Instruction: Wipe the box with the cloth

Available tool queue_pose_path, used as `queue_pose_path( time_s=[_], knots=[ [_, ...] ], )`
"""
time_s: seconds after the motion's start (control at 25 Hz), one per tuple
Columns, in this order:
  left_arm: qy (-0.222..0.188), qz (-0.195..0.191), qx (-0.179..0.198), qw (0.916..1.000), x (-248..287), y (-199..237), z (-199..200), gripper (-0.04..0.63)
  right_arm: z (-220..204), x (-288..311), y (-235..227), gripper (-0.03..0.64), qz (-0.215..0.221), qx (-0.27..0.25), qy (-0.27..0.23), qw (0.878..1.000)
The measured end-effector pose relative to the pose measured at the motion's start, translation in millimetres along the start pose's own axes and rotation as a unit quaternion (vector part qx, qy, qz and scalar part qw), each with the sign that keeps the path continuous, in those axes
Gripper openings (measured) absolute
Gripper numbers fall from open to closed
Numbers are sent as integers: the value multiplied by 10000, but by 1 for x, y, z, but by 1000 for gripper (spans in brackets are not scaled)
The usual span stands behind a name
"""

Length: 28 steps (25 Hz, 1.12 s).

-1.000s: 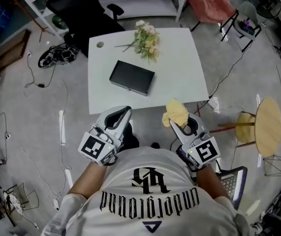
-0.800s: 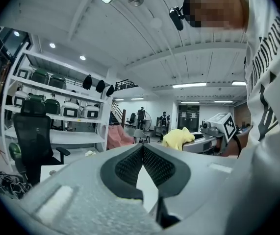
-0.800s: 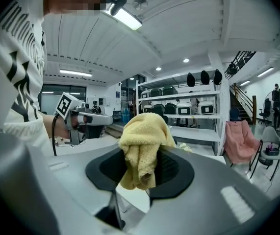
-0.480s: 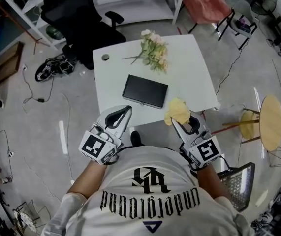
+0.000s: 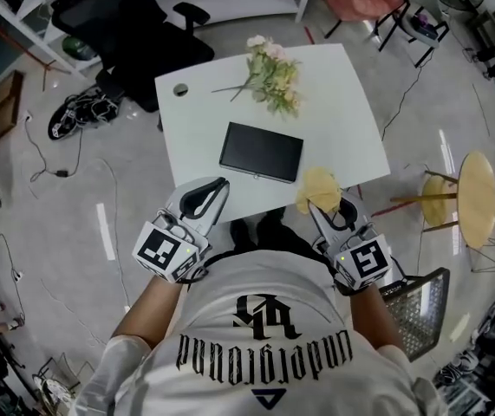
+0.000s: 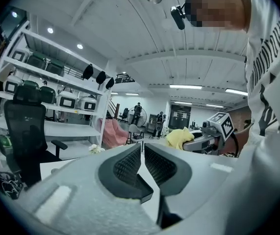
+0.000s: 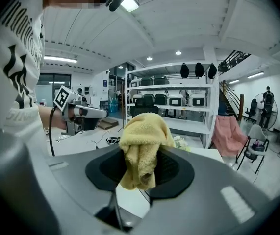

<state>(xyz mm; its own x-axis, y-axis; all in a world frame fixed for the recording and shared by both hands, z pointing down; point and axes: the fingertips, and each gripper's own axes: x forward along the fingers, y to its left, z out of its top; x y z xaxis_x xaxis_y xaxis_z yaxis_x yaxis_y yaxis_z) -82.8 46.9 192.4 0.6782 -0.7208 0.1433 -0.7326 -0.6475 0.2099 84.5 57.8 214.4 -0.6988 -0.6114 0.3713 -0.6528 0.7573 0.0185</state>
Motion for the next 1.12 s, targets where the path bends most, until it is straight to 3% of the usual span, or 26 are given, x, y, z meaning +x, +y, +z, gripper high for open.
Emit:
queue_pose_path(
  time_s=[0.44,0.6,0.96,1.12],
  knots=[
    [584,213,-513,9967,35,51,-44,102,-41,55,-26,127,414,-207,679,9966],
    [884,293,-833,9922,52,77,-74,146,-70,78,-40,127,558,-293,1088,9921],
    [1757,441,-912,9792,101,134,-160,201,-156,120,-60,129,959,-500,1905,9757],
    [2224,372,-1056,9685,112,153,-204,216,-194,132,-55,129,1182,-514,2344,9636]
  ],
)
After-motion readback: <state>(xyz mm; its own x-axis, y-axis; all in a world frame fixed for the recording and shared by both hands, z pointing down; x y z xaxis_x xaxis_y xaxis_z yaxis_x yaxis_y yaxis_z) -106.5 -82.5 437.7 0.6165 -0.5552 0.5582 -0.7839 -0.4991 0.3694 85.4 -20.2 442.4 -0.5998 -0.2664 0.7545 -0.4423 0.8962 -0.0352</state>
